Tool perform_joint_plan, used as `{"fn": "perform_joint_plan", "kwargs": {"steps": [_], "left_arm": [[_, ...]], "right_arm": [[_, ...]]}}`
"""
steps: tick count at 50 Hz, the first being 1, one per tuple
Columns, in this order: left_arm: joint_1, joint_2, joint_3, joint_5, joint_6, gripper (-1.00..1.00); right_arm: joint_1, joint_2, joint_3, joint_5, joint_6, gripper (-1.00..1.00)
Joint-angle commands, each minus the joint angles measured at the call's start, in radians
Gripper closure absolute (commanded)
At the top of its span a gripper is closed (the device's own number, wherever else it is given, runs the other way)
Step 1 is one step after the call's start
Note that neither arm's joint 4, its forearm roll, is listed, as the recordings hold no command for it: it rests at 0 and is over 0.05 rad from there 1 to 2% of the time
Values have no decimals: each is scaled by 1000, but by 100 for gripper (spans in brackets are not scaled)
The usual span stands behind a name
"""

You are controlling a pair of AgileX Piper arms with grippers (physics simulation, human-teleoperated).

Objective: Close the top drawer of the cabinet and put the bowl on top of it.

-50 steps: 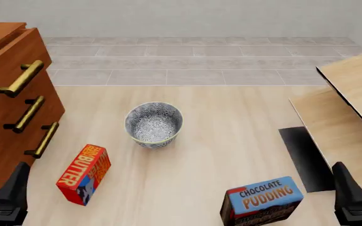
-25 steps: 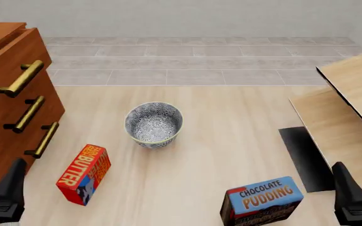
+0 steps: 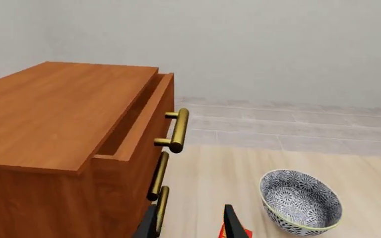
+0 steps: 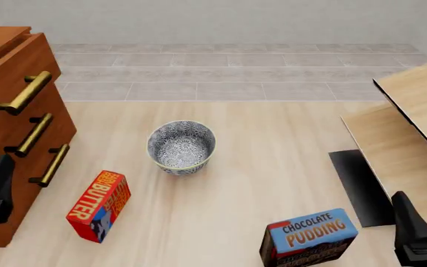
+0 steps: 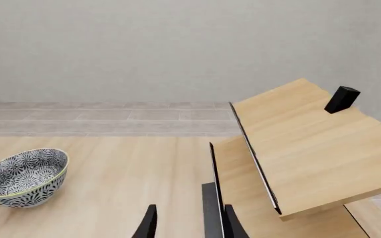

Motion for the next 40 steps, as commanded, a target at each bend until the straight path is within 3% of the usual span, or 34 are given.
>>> {"fn": "perform_joint_plan", "kwargs": {"steps": [1, 17, 40], "left_arm": [[27, 69, -95, 28, -8, -100], [16, 134, -141, 19, -21, -100], [-1, 288, -101, -134, -23, -100]], "right_arm": [[0, -2, -1, 2, 0, -100], [0, -2, -1, 2, 0, -100], [0, -1, -1, 2, 0, -100]]}}
